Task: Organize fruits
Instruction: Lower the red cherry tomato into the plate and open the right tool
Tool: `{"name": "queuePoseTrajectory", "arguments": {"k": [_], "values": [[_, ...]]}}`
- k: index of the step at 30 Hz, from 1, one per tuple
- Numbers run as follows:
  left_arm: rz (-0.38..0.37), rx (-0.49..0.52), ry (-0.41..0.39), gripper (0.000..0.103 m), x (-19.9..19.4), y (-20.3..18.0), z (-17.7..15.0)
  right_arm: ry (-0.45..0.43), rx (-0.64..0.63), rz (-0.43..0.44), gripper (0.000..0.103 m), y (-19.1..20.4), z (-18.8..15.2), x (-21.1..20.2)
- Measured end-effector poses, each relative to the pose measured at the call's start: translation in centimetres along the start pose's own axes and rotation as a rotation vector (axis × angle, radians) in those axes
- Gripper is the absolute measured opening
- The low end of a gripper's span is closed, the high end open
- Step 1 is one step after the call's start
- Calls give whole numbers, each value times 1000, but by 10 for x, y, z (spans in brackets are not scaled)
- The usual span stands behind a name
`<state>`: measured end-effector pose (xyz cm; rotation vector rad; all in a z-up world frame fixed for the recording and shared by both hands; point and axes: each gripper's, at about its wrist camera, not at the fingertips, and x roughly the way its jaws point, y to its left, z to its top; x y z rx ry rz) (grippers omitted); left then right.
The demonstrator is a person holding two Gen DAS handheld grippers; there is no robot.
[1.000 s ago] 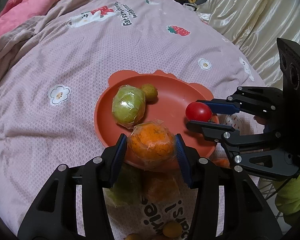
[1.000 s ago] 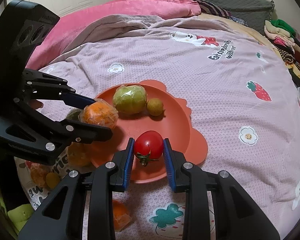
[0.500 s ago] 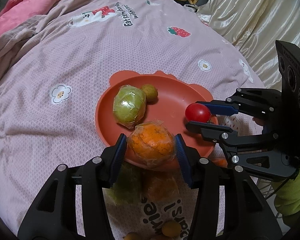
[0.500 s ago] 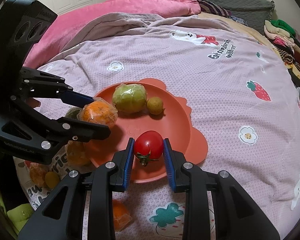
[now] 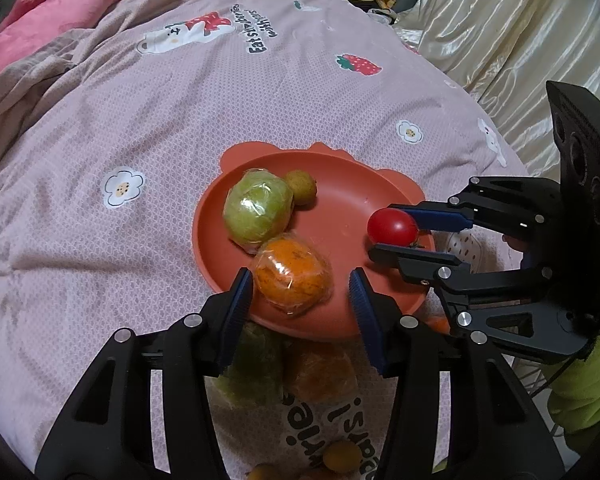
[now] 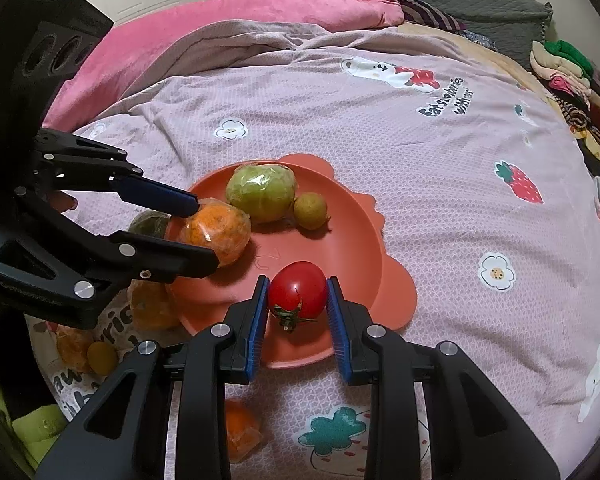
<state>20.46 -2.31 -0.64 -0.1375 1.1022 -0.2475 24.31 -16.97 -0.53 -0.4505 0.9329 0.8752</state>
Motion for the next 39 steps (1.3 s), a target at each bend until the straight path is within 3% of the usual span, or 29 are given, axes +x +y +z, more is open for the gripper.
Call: {"name": "queuePoseTrajectory", "arguments": {"k": [18,39], "values": [[5,-4,-17,42,-11,3,-3,25,4,13,28,4,0,7],[14,-39,-55,44,-31,14,-8,-10,32,5,48,3,-2,-8]]}}
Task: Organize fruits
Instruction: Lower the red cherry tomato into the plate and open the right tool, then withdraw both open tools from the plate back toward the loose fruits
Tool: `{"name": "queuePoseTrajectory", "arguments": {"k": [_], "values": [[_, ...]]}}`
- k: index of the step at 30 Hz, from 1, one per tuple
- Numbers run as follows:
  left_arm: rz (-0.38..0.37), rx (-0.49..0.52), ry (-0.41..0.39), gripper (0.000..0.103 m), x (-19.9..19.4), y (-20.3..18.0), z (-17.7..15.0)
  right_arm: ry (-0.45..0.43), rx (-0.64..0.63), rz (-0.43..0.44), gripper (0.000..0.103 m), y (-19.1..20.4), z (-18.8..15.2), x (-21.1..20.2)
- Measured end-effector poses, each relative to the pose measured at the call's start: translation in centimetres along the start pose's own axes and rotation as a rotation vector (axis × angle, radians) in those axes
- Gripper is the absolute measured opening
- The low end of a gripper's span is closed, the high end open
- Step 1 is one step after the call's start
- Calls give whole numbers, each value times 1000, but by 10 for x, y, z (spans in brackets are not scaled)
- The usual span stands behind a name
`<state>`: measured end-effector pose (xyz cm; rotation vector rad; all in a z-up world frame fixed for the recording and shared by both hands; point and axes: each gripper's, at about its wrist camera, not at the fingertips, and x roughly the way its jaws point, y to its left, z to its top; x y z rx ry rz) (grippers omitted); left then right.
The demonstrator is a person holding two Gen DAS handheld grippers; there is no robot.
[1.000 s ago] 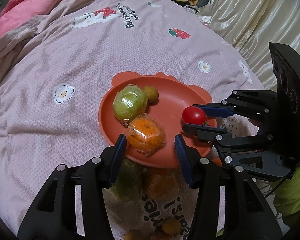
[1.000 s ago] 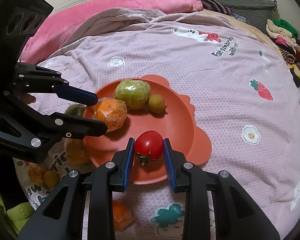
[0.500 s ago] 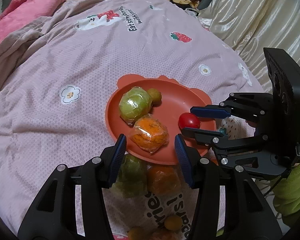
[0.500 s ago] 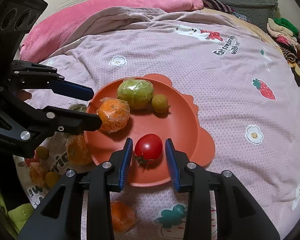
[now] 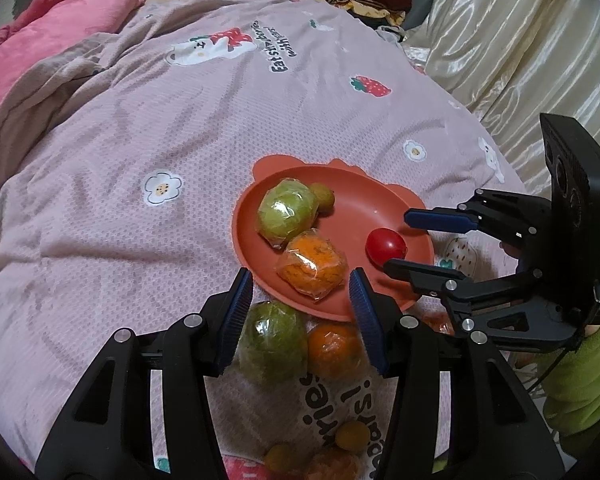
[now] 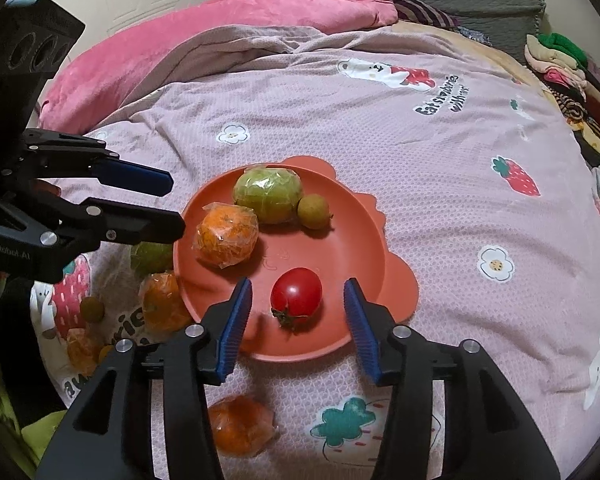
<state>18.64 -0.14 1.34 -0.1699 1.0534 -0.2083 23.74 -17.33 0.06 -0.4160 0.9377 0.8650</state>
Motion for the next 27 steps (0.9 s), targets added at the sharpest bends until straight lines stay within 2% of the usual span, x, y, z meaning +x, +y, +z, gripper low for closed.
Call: {"name": "queuePoseTrajectory", "arguments": {"k": [1,6,11,16,27], "values": [[2,-2,-2,49,-1,0,0,-2,2,1,49,0,0,-1],[11,-7,-16,50,-7,3,-4,-17,5,-2,55,2,-2,-9],[30,-14,-26,56,-13,7,-9,-34,15,-9,60,4,-5,-16],[51,-27,-40,62,-20,10,-13,-49,26,-23,72,6,-7,-22],[73,-39,-76,78,-35,11,-17,-74,41,-57,82,8,-11,-37]]}}
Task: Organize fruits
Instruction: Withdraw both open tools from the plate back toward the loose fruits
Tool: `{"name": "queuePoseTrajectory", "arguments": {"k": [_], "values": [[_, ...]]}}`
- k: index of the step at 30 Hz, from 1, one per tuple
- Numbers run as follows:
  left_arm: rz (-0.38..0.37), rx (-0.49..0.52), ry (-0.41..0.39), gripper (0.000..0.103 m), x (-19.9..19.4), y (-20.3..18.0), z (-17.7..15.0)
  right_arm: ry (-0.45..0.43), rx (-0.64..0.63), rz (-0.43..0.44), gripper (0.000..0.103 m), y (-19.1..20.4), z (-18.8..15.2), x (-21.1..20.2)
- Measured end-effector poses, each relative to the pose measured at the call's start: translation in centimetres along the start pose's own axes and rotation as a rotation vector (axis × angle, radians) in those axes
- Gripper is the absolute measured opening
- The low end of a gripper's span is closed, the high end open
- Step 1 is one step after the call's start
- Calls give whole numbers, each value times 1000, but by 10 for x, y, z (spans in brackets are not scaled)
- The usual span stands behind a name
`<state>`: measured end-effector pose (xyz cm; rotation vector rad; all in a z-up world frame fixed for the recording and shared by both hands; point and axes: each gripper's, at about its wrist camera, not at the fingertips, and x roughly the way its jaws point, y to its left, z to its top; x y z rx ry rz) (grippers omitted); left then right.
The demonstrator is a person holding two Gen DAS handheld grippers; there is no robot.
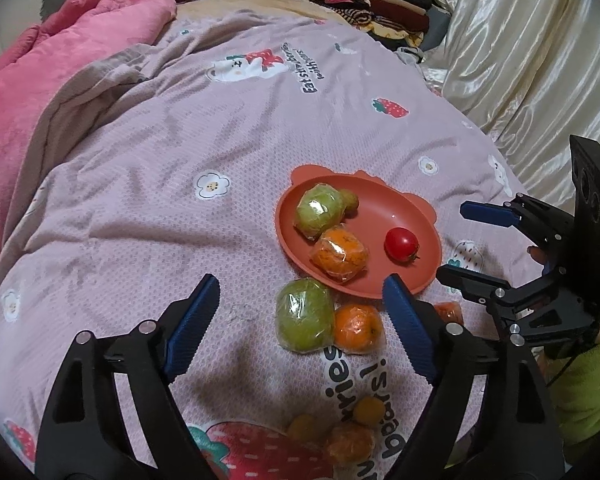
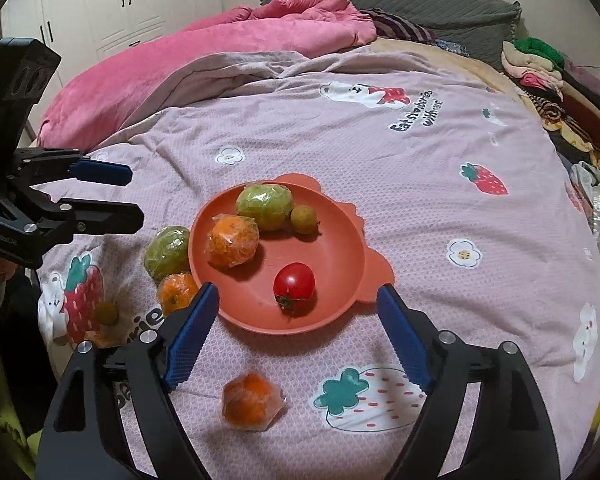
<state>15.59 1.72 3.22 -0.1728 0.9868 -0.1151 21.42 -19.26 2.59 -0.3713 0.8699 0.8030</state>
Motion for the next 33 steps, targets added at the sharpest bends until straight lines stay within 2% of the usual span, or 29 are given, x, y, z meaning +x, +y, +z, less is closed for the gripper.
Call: {"name": "queuePoseTrajectory", "arguments": {"k": [4,13,16,33], "values": [[15,-5,-13,85,-6,1,-1,-9,3,-8,85,1,0,-5],[45,-21,-35,92,-17,4,-7,-31,2,-18,88,6,-1,-16],[52,-24,-42,93,-22,5,-8,-38,6,-27,92,7,-2,-20],[75,-21,-71,93,-43,1,-26,-68,11,-40,94,18,-8,-39]]}}
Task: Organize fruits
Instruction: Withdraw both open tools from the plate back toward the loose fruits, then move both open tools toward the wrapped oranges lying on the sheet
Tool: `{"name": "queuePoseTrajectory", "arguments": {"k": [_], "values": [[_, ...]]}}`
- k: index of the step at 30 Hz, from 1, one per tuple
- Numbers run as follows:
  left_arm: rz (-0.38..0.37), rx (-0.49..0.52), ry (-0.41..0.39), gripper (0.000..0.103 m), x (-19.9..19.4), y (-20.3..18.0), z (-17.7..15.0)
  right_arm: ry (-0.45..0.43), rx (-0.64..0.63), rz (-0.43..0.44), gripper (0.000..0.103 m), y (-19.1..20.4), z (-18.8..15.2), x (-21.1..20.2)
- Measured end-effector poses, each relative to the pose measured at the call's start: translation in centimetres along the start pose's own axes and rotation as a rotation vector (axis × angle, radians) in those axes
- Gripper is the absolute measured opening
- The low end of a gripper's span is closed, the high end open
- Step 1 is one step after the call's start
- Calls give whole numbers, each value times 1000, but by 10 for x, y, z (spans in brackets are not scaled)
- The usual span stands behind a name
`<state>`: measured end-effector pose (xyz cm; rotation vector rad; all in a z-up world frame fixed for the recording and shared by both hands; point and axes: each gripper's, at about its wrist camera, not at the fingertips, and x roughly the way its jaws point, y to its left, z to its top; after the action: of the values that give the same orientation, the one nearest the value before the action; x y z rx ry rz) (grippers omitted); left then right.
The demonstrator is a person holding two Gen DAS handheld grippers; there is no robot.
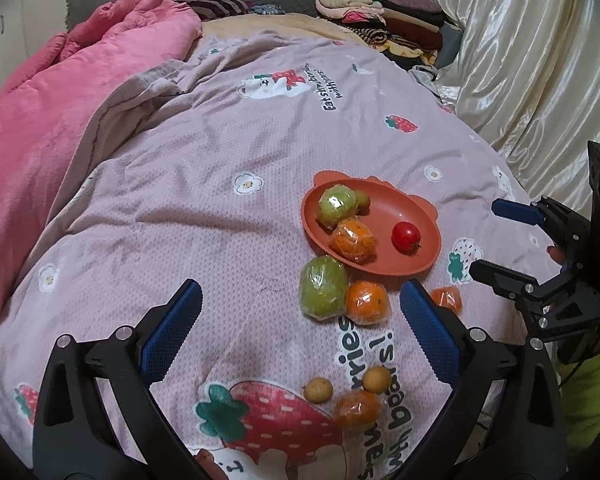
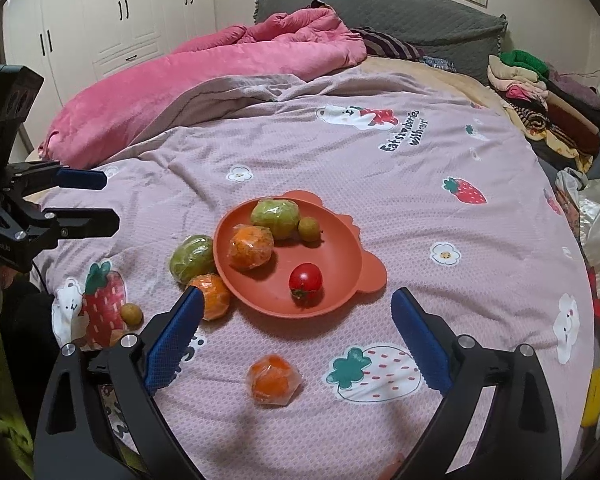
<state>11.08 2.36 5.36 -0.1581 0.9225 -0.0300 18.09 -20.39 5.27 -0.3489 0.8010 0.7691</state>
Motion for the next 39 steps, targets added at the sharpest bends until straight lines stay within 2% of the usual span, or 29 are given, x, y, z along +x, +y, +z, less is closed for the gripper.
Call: {"name": "queuePoseTrajectory", "arguments": {"k": [27,39], "values": [[44,32,-28,93,-18,-16,-29,17,33,12,95,11,-27,-15],[40,54,-5,93,-14,-29,-46,24,42,8,96,13,-36,-17]]}}
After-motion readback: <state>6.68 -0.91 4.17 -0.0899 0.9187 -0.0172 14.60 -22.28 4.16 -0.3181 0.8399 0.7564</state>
